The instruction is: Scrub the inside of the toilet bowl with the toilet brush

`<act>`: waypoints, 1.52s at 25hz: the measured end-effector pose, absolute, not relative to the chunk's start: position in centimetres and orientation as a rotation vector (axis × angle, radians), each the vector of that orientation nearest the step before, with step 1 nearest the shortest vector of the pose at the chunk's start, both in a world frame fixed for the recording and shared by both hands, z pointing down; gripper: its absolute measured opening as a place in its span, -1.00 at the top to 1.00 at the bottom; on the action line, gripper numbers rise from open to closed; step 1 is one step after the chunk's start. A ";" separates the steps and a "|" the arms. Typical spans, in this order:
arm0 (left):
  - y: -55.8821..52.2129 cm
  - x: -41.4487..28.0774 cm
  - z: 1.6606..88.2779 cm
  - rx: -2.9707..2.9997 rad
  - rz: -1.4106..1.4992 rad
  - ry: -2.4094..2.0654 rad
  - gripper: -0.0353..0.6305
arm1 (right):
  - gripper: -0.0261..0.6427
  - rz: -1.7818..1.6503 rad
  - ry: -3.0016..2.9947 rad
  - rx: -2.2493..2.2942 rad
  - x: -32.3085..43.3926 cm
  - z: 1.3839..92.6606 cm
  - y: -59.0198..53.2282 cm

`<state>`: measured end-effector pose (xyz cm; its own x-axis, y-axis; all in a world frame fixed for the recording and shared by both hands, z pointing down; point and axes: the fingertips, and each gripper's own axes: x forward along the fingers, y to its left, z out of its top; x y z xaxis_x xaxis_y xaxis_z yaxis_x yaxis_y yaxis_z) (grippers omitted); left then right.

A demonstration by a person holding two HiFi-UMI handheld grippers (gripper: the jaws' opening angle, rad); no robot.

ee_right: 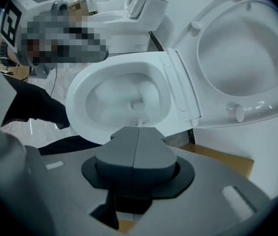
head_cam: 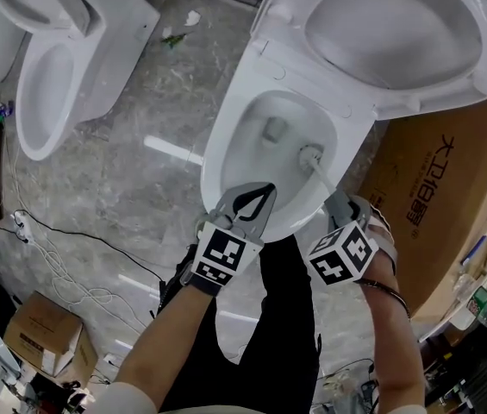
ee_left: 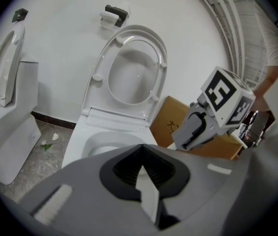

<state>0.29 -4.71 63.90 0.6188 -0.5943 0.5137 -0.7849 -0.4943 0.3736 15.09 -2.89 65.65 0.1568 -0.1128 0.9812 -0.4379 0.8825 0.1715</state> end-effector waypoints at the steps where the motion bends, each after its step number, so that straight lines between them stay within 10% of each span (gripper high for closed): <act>1: -4.8 0.3 63.9 2.259 0.427 -1.078 0.88 | 0.43 0.239 -1.407 0.490 15.3 65.7 -3.3; 38: -8.0 -0.7 64.6 2.270 0.459 -1.093 0.88 | 0.43 0.632 -1.809 1.059 13.4 67.2 -13.0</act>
